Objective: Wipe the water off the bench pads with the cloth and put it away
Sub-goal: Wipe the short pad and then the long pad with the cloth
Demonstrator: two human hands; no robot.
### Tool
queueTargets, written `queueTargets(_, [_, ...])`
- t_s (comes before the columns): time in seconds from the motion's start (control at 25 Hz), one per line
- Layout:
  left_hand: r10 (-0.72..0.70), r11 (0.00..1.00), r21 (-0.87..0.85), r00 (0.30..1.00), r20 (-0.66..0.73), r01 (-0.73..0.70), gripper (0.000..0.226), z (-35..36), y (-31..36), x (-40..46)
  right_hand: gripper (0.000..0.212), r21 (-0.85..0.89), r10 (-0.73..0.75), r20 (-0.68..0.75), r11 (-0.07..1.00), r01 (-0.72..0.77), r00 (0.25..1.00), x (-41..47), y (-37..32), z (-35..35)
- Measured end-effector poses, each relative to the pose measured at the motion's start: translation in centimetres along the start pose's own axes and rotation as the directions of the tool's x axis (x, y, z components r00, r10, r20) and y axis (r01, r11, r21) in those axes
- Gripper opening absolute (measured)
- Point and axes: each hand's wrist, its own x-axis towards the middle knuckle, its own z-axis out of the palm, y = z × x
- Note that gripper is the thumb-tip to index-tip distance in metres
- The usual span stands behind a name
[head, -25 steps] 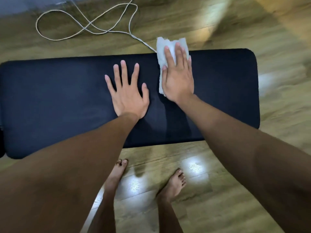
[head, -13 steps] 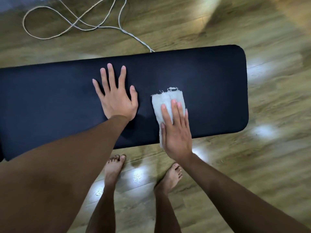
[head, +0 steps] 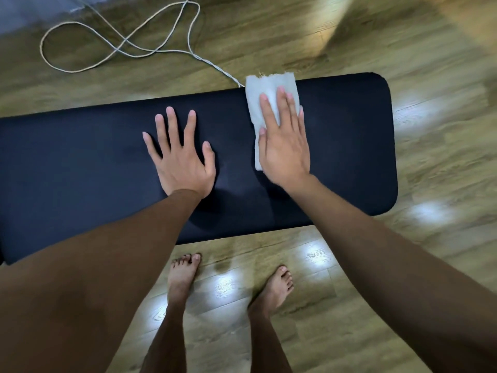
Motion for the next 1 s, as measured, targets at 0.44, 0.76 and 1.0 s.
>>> queueTargets(0.44, [-0.002, 1.000, -0.016, 1.000, -0.020, 0.001, 0.061, 0.1, -0.1, -0.1, 0.054, 0.004, -0.001, 0.014, 1.000, 0.001, 1.000, -8.2, 3.2, -0.2])
queueTargets(0.76, [0.013, 0.999, -0.041, 0.997, -0.070, -0.016, 0.060, 0.5, -0.3, -0.1, 0.056, -0.025, 0.031, 0.039, 0.999, -0.030, 0.999, 4.3, 4.3, -2.6])
queueTargets(1.0, [0.008, 0.999, -0.040, 0.996, -0.089, -0.011, 0.059, 0.6, -0.2, 0.0, 0.056, 0.019, 0.090, -0.061, 0.996, -0.089, 0.994, -8.8, 5.0, -0.6])
